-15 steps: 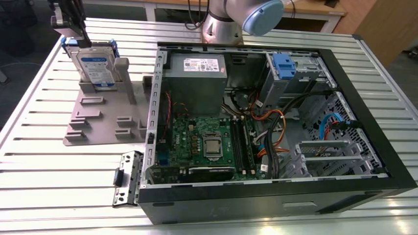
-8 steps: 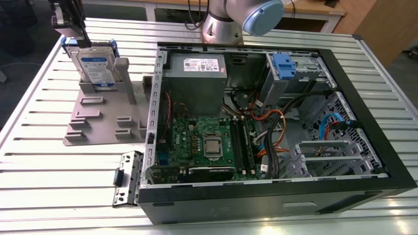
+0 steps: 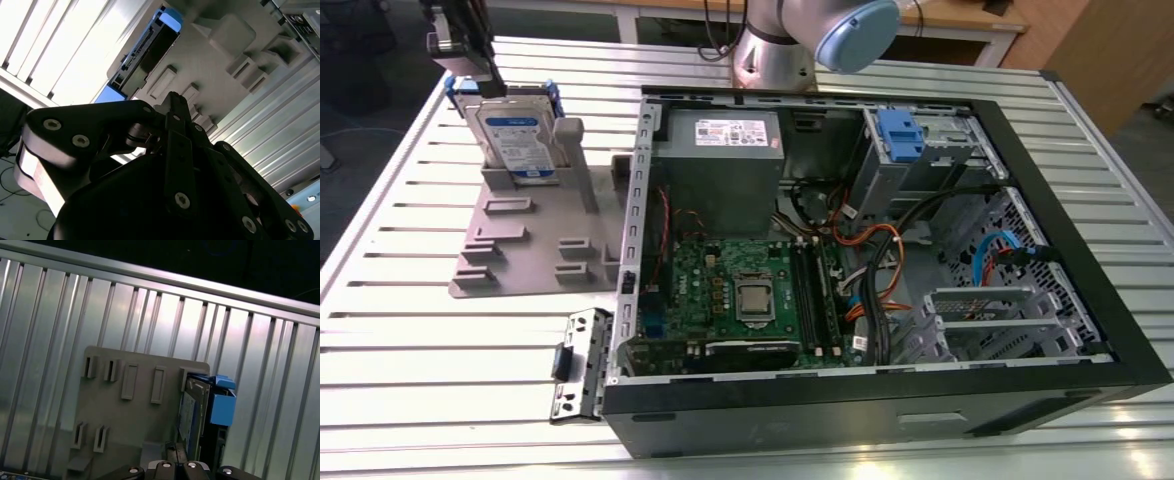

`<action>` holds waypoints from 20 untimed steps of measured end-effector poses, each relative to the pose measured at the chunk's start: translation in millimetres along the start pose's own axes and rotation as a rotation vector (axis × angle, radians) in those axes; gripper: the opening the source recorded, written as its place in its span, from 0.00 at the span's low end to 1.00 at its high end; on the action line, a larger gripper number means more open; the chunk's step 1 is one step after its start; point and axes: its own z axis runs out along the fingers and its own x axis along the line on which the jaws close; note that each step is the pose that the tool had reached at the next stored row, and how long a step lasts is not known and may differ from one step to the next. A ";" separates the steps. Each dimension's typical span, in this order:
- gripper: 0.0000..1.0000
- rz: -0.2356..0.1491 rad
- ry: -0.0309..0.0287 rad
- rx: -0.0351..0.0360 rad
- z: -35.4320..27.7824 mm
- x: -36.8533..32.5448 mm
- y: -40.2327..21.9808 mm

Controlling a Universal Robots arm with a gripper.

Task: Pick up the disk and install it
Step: 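Pick up the disk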

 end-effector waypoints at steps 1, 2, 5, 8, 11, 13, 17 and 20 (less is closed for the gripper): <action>0.10 -0.003 0.0000 -0.0001 0.0 0.0 0.0; 0.10 -0.005 -0.0001 -0.0002 0.0 0.0 0.0; 0.10 -0.013 -0.0003 -0.0004 0.0 0.0 0.0; 0.10 -0.022 -0.0004 -0.0006 0.0 0.0 0.0; 0.10 -0.030 -0.0006 -0.0009 0.0 0.0 0.0; 0.10 -0.036 -0.0007 -0.0011 0.0 0.0 0.0; 0.10 -0.038 -0.0008 -0.0011 0.0 0.0 0.0; 0.11 -0.038 -0.0008 -0.0011 0.0 0.0 0.0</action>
